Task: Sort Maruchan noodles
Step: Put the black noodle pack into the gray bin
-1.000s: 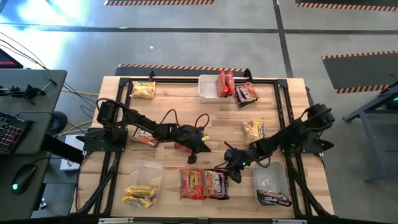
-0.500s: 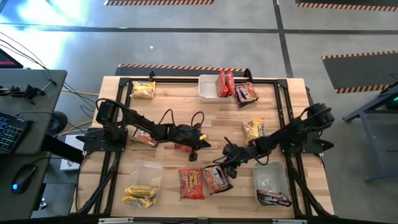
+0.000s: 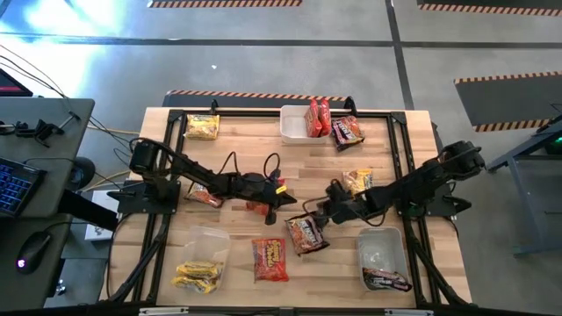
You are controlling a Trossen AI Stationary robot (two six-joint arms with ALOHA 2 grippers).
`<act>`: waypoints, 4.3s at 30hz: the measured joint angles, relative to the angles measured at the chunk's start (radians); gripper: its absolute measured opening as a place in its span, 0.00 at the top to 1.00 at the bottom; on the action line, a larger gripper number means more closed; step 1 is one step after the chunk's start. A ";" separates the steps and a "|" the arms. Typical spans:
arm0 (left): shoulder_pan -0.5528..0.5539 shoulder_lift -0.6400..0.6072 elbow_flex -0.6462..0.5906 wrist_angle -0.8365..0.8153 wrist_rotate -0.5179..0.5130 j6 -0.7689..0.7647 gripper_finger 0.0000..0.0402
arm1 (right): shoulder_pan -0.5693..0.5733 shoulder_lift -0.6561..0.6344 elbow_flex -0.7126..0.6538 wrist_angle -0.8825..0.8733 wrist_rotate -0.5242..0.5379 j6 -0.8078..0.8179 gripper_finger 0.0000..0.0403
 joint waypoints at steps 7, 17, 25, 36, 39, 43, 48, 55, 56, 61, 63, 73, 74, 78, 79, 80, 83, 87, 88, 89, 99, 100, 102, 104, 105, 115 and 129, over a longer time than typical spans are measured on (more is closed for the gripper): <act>-0.009 -0.041 0.001 -0.016 -0.001 -0.015 1.00 | 0.020 -0.004 0.000 -0.113 0.077 0.063 1.00; -0.050 -0.041 0.000 -0.083 0.008 0.028 1.00 | 0.033 -0.088 0.000 0.133 -0.335 -0.598 0.91; -0.056 -0.041 0.000 -0.084 0.008 -0.022 1.00 | 0.009 0.075 0.169 0.072 -0.437 -0.987 0.99; -0.093 -0.041 0.000 -0.129 -0.095 -0.059 1.00 | -0.037 0.267 0.396 -0.168 -0.450 -1.037 1.00; -0.109 -0.041 0.000 -0.140 -0.126 -0.057 1.00 | -0.064 0.253 0.392 -0.204 -0.372 -0.920 1.00; -0.118 -0.040 0.000 -0.163 -0.155 -0.057 1.00 | -0.099 0.247 0.393 -0.277 -0.265 -0.692 1.00; -0.120 -0.040 0.000 -0.153 -0.165 -0.056 1.00 | -0.135 0.245 0.362 -0.279 -0.175 -0.487 1.00; -0.129 -0.040 0.000 -0.148 -0.157 -0.049 0.95 | -0.187 0.215 0.352 -0.259 -0.055 -0.499 1.00; -0.135 -0.040 0.000 -0.149 -0.157 -0.044 0.94 | -0.192 0.199 0.352 -0.258 -0.035 -0.514 1.00; -0.164 -0.040 0.000 -0.150 -0.187 -0.013 0.84 | -0.206 0.094 0.353 -0.285 0.053 -0.606 1.00; -0.169 -0.040 0.000 -0.150 -0.205 -0.010 0.80 | -0.195 0.046 0.353 -0.290 0.094 -0.658 1.00; -0.164 0.073 0.061 -0.071 -0.213 0.059 0.65 | -0.101 -0.168 -0.068 0.334 0.088 -0.744 1.00; -0.164 0.091 0.081 -0.070 -0.215 0.081 0.65 | -0.094 -0.180 -0.111 0.404 0.087 -0.743 1.00; -0.164 0.152 0.159 -0.076 -0.243 0.163 0.62 | -0.073 -0.225 -0.213 0.550 0.101 -0.744 1.00; -0.164 0.164 0.174 -0.078 -0.258 0.185 0.61 | -0.068 -0.232 -0.220 0.555 0.112 -0.744 1.00; -0.164 0.176 0.187 -0.079 -0.268 0.208 0.61 | -0.063 -0.242 -0.224 0.555 0.122 -0.749 1.00; -0.164 0.205 0.215 -0.095 -0.288 0.272 0.59 | -0.052 -0.263 -0.224 0.542 0.141 -0.794 1.00; -0.164 0.247 0.256 -0.142 -0.290 0.354 0.57 | -0.052 -0.278 -0.223 0.540 0.133 -0.812 0.99; -0.164 0.258 0.268 -0.153 -0.294 0.364 0.56 | -0.052 -0.278 -0.223 0.536 0.131 -0.816 0.99; -0.161 0.273 0.282 -0.162 -0.303 0.372 0.56 | -0.052 -0.278 -0.223 0.529 0.131 -0.824 0.97; -0.122 0.354 0.399 -0.260 -0.341 0.386 0.59 | -0.052 -0.277 -0.223 0.468 0.081 -0.832 0.64; -0.116 0.354 0.403 -0.271 -0.341 0.378 0.61 | -0.052 -0.277 -0.223 0.467 0.078 -0.832 0.62; -0.104 0.354 0.408 -0.280 -0.334 0.378 0.67 | -0.052 -0.277 -0.223 0.462 0.058 -0.833 0.58; -0.094 0.355 0.408 -0.281 -0.316 0.383 0.76 | -0.052 -0.277 -0.223 0.461 0.040 -0.833 0.57; -0.090 0.355 0.408 -0.282 -0.306 0.383 0.81 | -0.052 -0.277 -0.223 0.460 0.037 -0.833 0.57; -0.082 0.314 0.403 -0.367 -0.261 0.390 0.99 | -0.011 -0.277 -0.222 0.353 0.045 -0.993 0.57; -0.079 0.124 0.403 -0.512 -0.259 0.284 1.00 | 0.080 -0.189 -0.035 -0.027 0.051 -1.033 0.26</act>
